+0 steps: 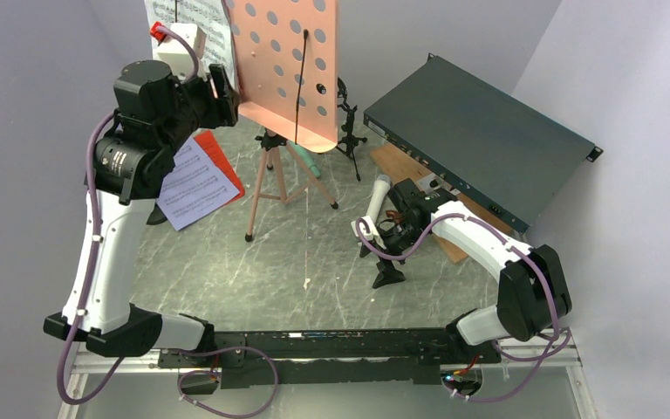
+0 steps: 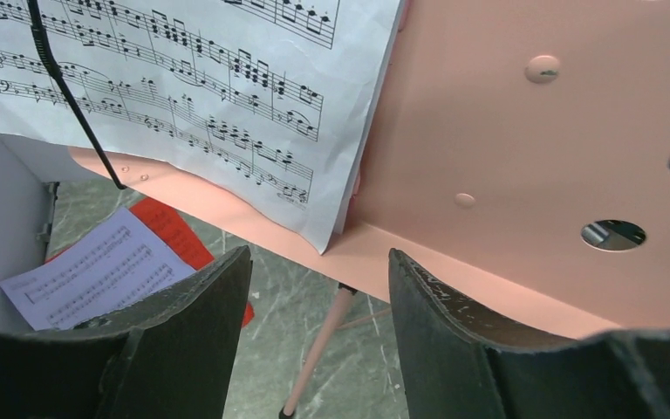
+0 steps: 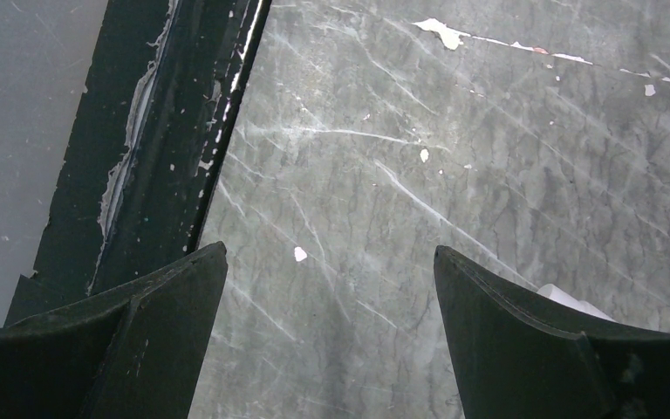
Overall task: Pack up the instrument practice props
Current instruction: Adjust the music stand at the center of the board, then pick up the sheet music from the music stand.
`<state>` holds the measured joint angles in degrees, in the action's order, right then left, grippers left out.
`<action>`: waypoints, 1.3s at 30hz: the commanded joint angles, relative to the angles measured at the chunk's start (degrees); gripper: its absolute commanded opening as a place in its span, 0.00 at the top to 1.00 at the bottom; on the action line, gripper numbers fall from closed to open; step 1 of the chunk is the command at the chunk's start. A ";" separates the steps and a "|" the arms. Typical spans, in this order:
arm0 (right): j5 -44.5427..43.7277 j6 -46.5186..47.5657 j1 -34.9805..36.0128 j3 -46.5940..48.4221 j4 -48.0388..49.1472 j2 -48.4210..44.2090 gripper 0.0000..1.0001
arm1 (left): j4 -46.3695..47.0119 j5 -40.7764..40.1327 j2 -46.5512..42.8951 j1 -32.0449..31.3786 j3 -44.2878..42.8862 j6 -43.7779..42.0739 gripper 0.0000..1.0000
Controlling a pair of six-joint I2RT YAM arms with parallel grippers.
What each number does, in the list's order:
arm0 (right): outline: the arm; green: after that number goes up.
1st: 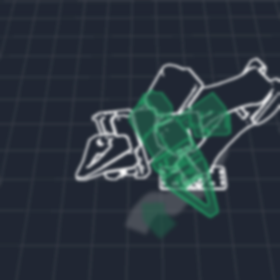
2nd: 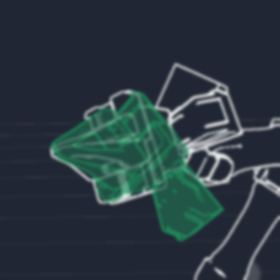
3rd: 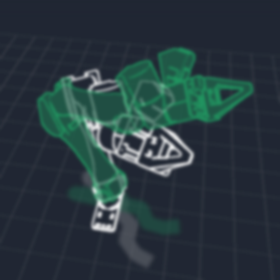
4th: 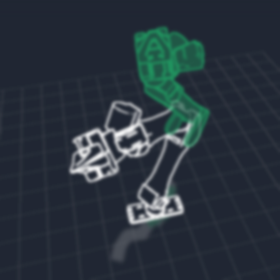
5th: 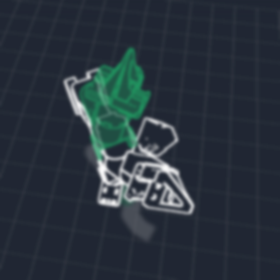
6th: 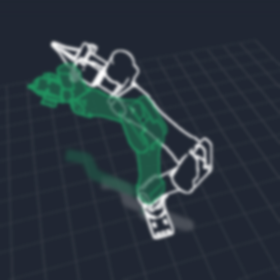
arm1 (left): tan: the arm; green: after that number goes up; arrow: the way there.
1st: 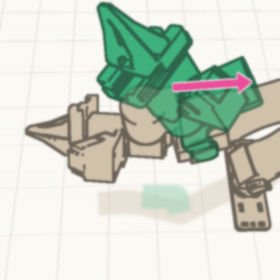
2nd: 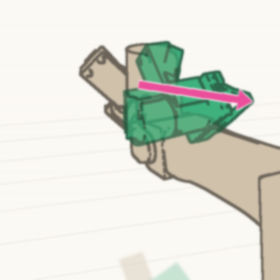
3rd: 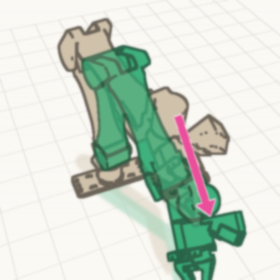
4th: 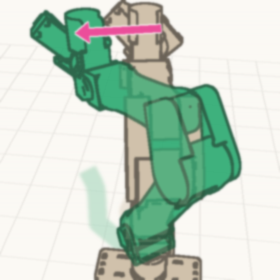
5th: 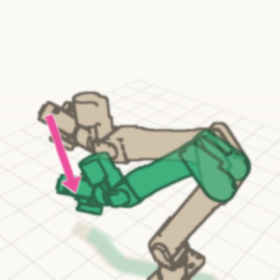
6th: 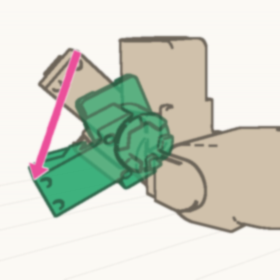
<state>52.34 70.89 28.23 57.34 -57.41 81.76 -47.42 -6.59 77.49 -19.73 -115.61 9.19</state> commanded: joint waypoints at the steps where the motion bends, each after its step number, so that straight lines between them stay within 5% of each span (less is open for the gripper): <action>1: 0.72 0.76 0.25 1.46 -0.25 -0.11 0.09 | 2.56 -3.57 1.58 -0.95 -1.65 -1.87 0.38; 15: 0.84 0.99 0.20 1.55 -0.49 -0.18 0.09 | 3.45 -7.15 2.85 -1.76 -1.55 -3.59 0.48; 39: 0.93 1.06 0.24 1.63 -0.65 -0.32 0.09 | 6.01 -6.86 2.99 -1.81 1.02 -5.83 0.49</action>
<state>52.34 70.91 28.23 57.34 -57.43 81.76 -44.16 -13.13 80.53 -21.26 -114.61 4.97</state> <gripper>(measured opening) 0.911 0.514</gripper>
